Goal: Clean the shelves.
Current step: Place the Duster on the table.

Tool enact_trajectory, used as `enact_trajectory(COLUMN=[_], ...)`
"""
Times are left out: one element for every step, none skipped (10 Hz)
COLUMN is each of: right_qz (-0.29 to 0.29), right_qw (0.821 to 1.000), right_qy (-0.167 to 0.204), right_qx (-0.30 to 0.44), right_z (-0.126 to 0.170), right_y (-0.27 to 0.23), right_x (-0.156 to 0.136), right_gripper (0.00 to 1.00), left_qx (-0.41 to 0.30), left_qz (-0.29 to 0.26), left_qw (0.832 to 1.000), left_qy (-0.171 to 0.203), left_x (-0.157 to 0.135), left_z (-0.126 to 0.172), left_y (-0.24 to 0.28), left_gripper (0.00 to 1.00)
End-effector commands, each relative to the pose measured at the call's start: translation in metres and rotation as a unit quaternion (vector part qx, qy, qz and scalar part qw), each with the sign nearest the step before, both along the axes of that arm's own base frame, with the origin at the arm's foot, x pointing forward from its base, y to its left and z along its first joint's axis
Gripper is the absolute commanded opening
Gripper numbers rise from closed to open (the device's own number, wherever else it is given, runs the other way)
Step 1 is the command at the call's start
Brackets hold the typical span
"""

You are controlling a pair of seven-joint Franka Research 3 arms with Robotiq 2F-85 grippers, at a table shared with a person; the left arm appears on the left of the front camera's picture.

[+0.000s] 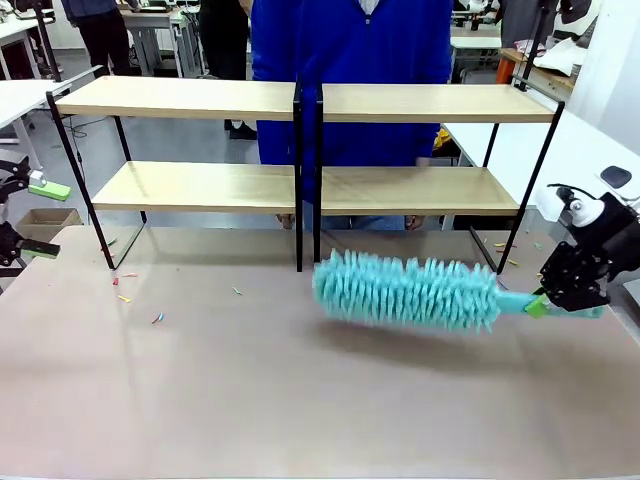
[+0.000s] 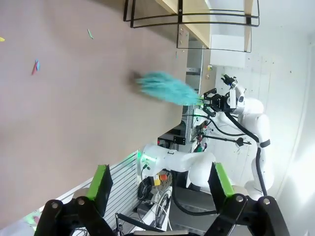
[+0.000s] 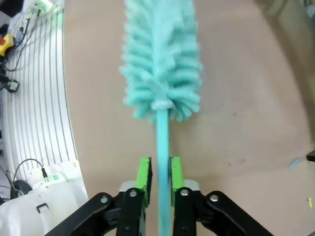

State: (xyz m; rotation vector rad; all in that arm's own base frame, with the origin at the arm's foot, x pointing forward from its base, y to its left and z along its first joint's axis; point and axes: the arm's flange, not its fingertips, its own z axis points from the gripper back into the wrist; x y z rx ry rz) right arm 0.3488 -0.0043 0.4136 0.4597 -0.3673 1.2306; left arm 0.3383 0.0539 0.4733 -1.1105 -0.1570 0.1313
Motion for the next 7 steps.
enact_trajectory(right_qz=[-0.022,-0.037,-0.071,-0.145,-0.222,-0.272,-0.272], right_qw=[0.999,0.998,0.992,0.964,0.904,0.839,0.785], right_qy=[0.006,0.013,0.031,0.101,0.240,0.318,0.375], right_qx=[0.023,0.048,0.103,0.199,0.277,0.348,0.411], right_z=[0.005,0.013,0.026,0.039,0.049,0.057,0.064], right_y=[-0.012,-0.026,-0.045,-0.060,-0.072,-0.083,-0.096], right_x=[-0.009,-0.005,-0.003,-0.005,-0.009,-0.014,-0.018], right_gripper=[0.92,1.00,1.00,1.00,1.00,1.00,1.00], left_qx=[-0.015,-0.015,-0.015,-0.015,-0.015,-0.015,-0.015], left_qz=[0.003,0.003,0.003,0.003,0.003,0.003,0.003], left_qw=[1.000,1.000,1.000,1.000,1.000,1.000,1.000], left_qy=[-0.004,-0.004,-0.004,-0.004,-0.004,-0.004,-0.004], left_x=[0.001,0.001,0.001,0.001,0.001,0.001,0.001], left_z=[-0.004,-0.004,-0.004,-0.004,-0.004,-0.004,-0.004], left_y=[-0.001,-0.001,-0.001,-0.001,-0.001,-0.001,-0.001], left_gripper=[1.00,1.00,1.00,1.00,1.00,1.00,1.00])
